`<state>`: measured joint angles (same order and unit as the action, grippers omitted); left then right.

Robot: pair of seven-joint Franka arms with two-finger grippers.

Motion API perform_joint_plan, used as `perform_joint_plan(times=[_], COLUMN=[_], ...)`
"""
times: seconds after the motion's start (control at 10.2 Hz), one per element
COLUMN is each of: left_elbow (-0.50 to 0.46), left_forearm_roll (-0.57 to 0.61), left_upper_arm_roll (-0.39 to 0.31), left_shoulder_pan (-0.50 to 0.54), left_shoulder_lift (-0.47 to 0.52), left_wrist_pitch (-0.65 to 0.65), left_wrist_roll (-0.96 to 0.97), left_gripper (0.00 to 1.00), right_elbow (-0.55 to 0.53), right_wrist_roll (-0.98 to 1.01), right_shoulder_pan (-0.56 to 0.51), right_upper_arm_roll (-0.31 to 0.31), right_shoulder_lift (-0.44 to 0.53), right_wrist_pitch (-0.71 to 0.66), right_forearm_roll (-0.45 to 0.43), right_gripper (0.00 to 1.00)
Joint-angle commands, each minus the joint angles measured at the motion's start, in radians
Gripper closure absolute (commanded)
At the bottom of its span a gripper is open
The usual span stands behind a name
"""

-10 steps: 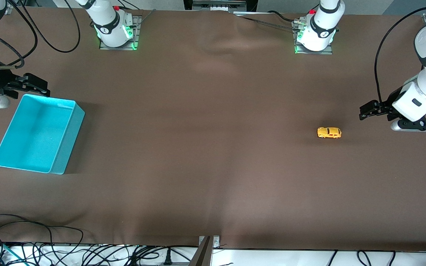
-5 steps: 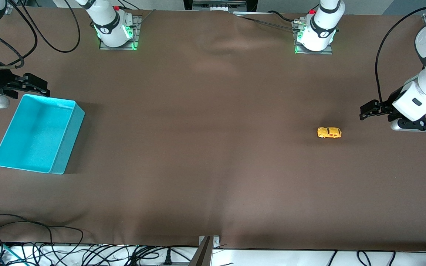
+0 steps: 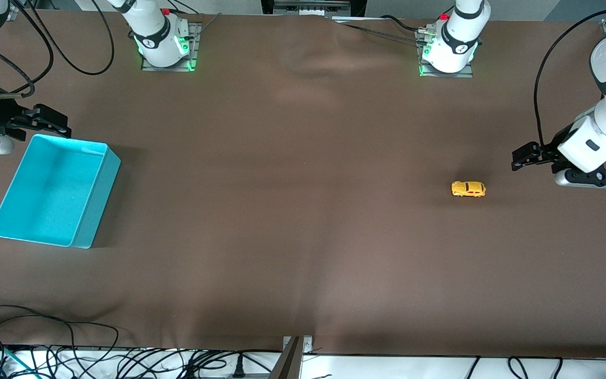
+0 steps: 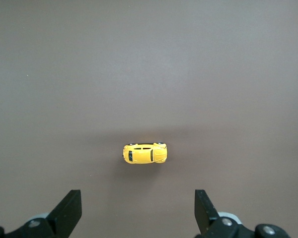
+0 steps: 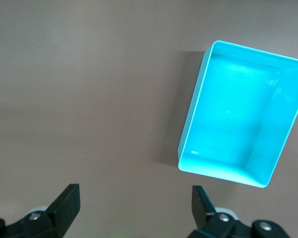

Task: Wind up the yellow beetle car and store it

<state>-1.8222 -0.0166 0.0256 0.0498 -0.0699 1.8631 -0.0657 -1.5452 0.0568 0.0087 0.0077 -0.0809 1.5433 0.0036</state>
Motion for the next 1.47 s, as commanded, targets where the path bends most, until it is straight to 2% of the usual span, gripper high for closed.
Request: perform_joint_plan(times=[0.0,1.38], left_elbow=[0.017,0.006], left_forearm_roll=[-0.011,-0.014], left_upper_arm_roll=[-0.012,-0.012], left_shoulder_pan=[-0.007,0.004], left_shoulder_lift=[-0.007,-0.025], left_wrist_pitch=[-0.016,-0.018], left_wrist_roll=[-0.028,0.069], left_gripper=[0.00,0.00], right_elbow=[0.022,0.019], right_wrist_roll=[0.015,0.017], right_shoulder_pan=[-0.003,-0.004], right_upper_arm_roll=[-0.003,-0.003], right_shoulder_lift=[-0.007,-0.008], right_wrist_pitch=[-0.009,-0.009], right_forearm_roll=[0.018,0.018], right_gripper=[0.00,0.00])
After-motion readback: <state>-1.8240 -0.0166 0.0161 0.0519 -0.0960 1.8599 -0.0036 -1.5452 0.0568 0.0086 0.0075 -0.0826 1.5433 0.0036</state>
